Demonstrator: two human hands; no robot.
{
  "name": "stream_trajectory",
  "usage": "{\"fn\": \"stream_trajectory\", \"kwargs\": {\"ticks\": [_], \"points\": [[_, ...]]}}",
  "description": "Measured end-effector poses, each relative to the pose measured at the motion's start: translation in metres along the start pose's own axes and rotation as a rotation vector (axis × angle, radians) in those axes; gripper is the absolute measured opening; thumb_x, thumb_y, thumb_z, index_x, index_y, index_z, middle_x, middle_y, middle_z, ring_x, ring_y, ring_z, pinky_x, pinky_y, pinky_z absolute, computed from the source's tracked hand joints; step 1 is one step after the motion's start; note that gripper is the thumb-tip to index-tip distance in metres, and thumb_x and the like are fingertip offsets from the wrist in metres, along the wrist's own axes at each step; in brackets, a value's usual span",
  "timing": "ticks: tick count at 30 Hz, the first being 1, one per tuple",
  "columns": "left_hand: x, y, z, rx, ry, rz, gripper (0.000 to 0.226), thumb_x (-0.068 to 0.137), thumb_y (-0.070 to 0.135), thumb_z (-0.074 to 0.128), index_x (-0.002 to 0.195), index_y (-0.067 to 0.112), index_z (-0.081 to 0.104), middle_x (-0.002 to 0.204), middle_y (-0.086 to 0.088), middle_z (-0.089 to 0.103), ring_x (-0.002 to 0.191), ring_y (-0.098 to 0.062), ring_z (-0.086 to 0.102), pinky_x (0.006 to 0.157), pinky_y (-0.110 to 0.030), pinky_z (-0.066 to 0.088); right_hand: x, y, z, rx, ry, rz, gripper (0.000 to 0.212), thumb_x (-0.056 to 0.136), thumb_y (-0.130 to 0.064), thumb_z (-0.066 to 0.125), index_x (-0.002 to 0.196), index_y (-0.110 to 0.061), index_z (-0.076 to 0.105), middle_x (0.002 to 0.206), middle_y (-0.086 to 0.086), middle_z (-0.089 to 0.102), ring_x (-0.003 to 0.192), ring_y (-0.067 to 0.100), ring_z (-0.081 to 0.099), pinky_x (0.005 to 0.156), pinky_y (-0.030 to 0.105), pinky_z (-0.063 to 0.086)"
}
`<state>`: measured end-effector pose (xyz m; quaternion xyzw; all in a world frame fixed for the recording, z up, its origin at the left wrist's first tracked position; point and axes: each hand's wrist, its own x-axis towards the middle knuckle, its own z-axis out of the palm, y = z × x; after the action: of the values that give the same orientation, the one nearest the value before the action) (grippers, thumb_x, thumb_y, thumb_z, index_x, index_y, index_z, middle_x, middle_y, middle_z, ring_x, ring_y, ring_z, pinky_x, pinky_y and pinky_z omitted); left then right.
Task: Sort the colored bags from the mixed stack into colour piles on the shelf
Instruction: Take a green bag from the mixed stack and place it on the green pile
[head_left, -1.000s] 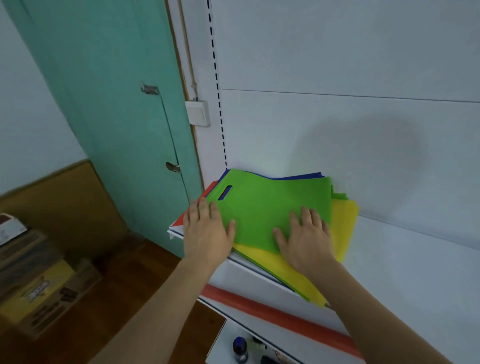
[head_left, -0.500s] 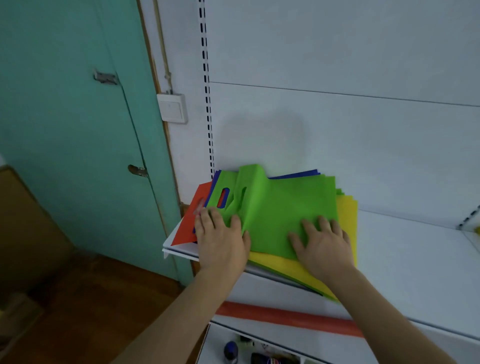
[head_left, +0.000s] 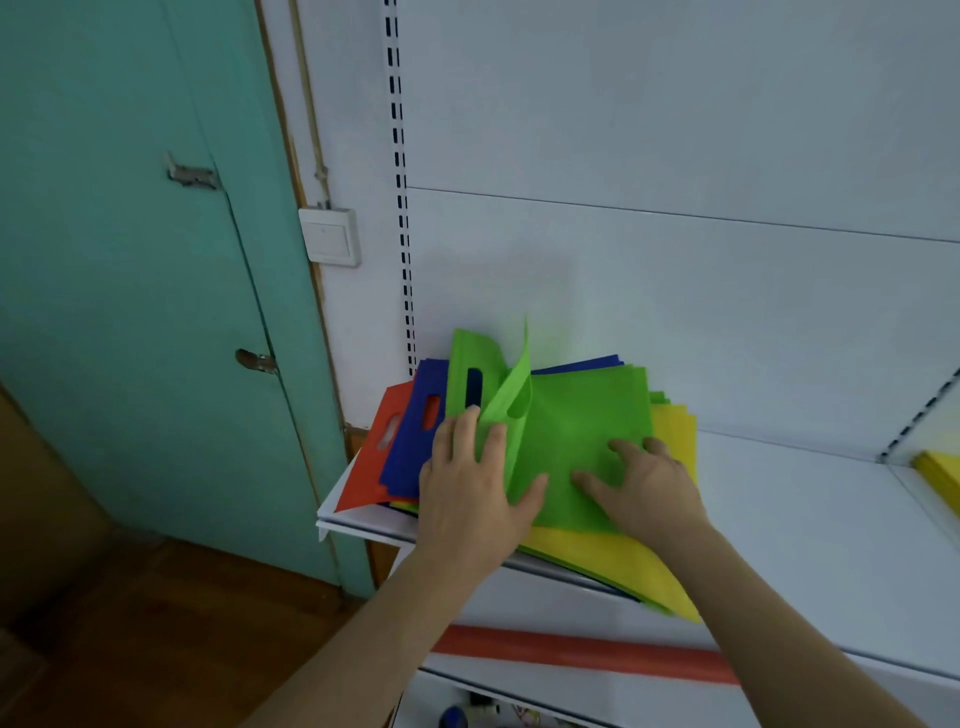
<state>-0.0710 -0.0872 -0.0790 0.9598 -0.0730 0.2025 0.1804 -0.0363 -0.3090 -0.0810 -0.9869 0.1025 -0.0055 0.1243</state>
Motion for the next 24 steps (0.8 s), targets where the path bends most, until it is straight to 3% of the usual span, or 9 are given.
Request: {"fn": "stream_trajectory", "kwargs": {"ticks": [3, 6, 9, 12, 15, 17, 20, 24], "points": [[0.007, 0.000, -0.010, -0.109, 0.112, -0.051, 0.060, 0.099, 0.066, 0.050, 0.126, 0.016, 0.070, 0.160, -0.009, 0.038, 0.149, -0.031, 0.031, 0.115, -0.049, 0.041, 0.011, 0.004, -0.008, 0.146, 0.034, 0.059, 0.075, 0.089, -0.061, 0.071, 0.149, -0.021, 0.052, 0.143, 0.015, 0.054, 0.125, 0.038, 0.058, 0.107, 0.045, 0.049], [0.017, -0.010, -0.016, -0.155, 0.218, -0.128, 0.022, 0.091, 0.019, 0.073, 0.112, 0.012, 0.075, 0.154, -0.013, 0.045, 0.143, -0.033, 0.042, 0.112, -0.050, 0.046, 0.020, 0.010, -0.009, 0.160, 0.006, 0.146, 0.076, 0.083, -0.056, 0.076, 0.137, -0.012, 0.045, 0.127, 0.016, 0.060, 0.118, 0.039, 0.059, 0.101, 0.047, 0.051], [0.024, -0.018, -0.024, -0.241, 0.181, -0.228, 0.043, 0.085, -0.003, 0.068, 0.124, 0.014, 0.064, 0.149, -0.009, 0.045, 0.138, -0.030, 0.049, 0.105, -0.047, 0.051, 0.029, 0.017, -0.011, 0.173, -0.048, 0.200, 0.086, 0.075, -0.065, 0.080, 0.131, -0.011, 0.044, 0.125, 0.014, 0.059, 0.119, 0.038, 0.059, 0.098, 0.047, 0.053], [0.033, -0.026, -0.028, -0.357, 0.135, -0.374, 0.054, 0.087, 0.004, 0.067, 0.136, 0.022, 0.053, 0.135, 0.002, 0.058, 0.105, -0.020, 0.065, 0.090, -0.039, 0.055, 0.039, 0.025, -0.011, 0.207, -0.089, 0.215, 0.095, 0.066, -0.074, 0.083, 0.127, -0.011, 0.044, 0.119, 0.009, 0.061, 0.115, 0.035, 0.061, 0.091, 0.044, 0.055], [0.044, -0.035, -0.030, -0.402, 0.101, -0.515, 0.047, 0.091, 0.019, 0.066, 0.134, 0.024, 0.051, 0.100, 0.012, 0.067, 0.074, -0.006, 0.058, 0.062, -0.028, 0.044, 0.045, 0.030, -0.010, 0.317, -0.089, 0.243, 0.092, 0.061, -0.078, 0.084, 0.113, -0.013, 0.047, 0.100, 0.004, 0.064, 0.096, 0.029, 0.065, 0.070, 0.037, 0.051], [0.050, -0.041, -0.030, -0.329, 0.062, -0.520, 0.031, 0.095, 0.025, 0.064, 0.124, 0.020, 0.055, 0.084, 0.014, 0.061, 0.068, -0.005, 0.055, 0.056, -0.029, 0.040, 0.049, 0.032, -0.008, 0.358, -0.074, 0.264, 0.082, 0.065, -0.073, 0.085, 0.106, -0.011, 0.052, 0.088, 0.003, 0.063, 0.083, 0.026, 0.064, 0.058, 0.033, 0.043], [0.054, -0.051, -0.027, -0.183, -0.043, -0.457, 0.014, 0.101, 0.027, 0.058, 0.109, 0.017, 0.063, 0.083, 0.006, 0.063, 0.071, -0.015, 0.061, 0.065, -0.037, 0.053, 0.054, 0.036, -0.004, 0.364, -0.071, 0.256, 0.056, 0.075, -0.058, 0.085, 0.090, -0.010, 0.062, 0.077, 0.004, 0.065, 0.073, 0.024, 0.065, 0.053, 0.030, 0.039], [0.053, -0.058, -0.022, -0.173, -0.052, -0.383, 0.030, 0.102, 0.023, 0.059, 0.131, 0.018, 0.058, 0.092, 0.007, 0.063, 0.069, -0.010, 0.062, 0.056, -0.030, 0.044, 0.052, 0.038, -0.007, 0.391, 0.021, 0.212, 0.034, 0.083, -0.036, 0.078, 0.072, -0.012, 0.056, 0.070, 0.006, 0.064, 0.068, 0.025, 0.062, 0.054, 0.031, 0.041]]}}
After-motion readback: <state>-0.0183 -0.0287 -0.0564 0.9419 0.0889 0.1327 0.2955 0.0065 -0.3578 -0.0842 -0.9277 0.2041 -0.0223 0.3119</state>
